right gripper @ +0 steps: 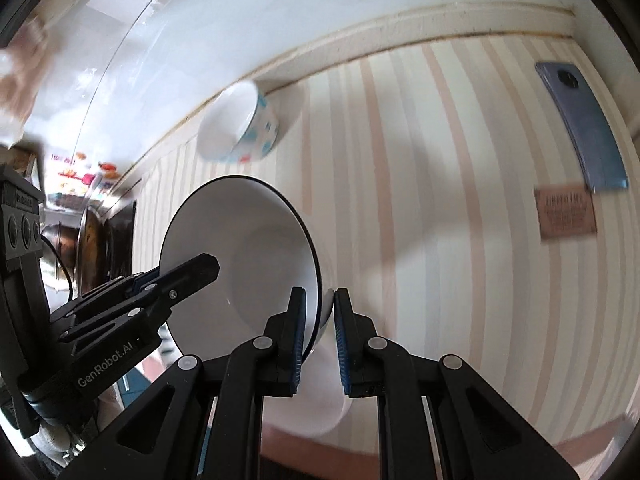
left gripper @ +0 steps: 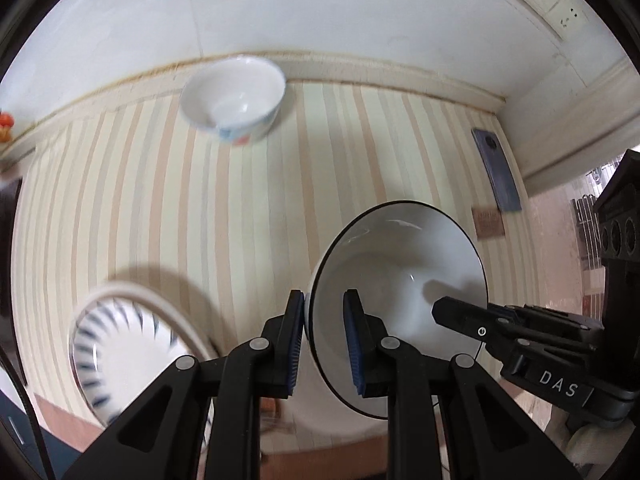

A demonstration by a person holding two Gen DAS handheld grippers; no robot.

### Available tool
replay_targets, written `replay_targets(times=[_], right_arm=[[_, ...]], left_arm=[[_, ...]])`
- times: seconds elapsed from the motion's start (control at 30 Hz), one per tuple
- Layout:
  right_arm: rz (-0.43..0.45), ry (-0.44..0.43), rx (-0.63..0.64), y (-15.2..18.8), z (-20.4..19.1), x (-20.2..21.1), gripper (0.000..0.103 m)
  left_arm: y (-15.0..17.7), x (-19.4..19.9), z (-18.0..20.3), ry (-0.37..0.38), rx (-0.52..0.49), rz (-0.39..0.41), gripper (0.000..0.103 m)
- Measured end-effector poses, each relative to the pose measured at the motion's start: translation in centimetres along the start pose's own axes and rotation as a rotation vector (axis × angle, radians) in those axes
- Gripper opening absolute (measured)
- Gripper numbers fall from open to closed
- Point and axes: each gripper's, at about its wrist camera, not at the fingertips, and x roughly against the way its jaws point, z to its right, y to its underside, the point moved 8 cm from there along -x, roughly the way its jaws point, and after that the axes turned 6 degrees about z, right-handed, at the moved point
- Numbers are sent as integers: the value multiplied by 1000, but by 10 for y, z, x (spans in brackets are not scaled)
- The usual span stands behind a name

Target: Organize plates and bowls

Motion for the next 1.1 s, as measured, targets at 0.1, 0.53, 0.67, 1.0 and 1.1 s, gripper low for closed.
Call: replay_targets(times=[0.1,0.53,0.67,1.0,1.1], right_arm=[[-17,0,12,28,-5,3,16],[-96,38,16,83,1,-22,16],[-106,50,11,88,5,-28,16],[-112,80,33,85,4,-37,16],[-119,109,57,84,2,-39,17]], left_arm=[[19,1,-5,4,17,-19,18],[62,-22,-8,-21,1,-85,18],[68,-29,-6,-43,-21,-93,18],[73,-41,-10,-78,-31,-106,18],[75,-44,-13,-80,-23,-113,18]])
